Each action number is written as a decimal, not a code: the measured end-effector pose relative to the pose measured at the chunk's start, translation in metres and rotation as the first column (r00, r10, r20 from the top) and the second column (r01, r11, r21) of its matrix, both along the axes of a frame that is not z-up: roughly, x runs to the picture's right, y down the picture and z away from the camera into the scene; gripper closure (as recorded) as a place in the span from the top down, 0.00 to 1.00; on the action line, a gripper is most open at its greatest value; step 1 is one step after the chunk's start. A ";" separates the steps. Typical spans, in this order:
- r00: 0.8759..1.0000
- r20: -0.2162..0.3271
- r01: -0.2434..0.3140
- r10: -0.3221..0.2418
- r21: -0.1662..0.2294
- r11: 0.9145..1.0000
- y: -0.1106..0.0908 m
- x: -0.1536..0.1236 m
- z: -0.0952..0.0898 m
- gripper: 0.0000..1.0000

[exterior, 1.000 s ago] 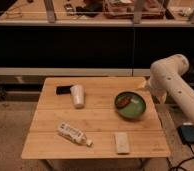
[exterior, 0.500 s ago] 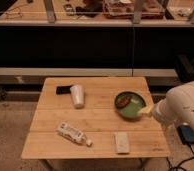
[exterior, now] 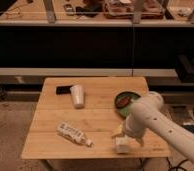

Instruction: Move the arm in a circular motion

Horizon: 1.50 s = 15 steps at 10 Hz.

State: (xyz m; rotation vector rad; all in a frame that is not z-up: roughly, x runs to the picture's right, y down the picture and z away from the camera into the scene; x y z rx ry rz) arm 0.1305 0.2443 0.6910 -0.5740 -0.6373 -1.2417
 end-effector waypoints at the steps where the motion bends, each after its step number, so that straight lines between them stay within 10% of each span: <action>1: 0.989 0.106 0.107 -0.104 -0.026 0.994 0.003 -0.051 0.019 0.80; 5: 0.926 0.219 0.296 -0.308 0.088 0.951 -0.057 -0.150 0.093 0.80; 8: 0.943 0.059 0.300 -0.327 0.274 0.914 -0.191 -0.134 0.156 0.80; 11: 0.976 -0.134 0.209 -0.172 0.352 0.912 -0.281 -0.049 0.193 0.80; 15: 0.921 -0.382 0.067 0.077 0.352 0.934 -0.295 0.128 0.176 0.80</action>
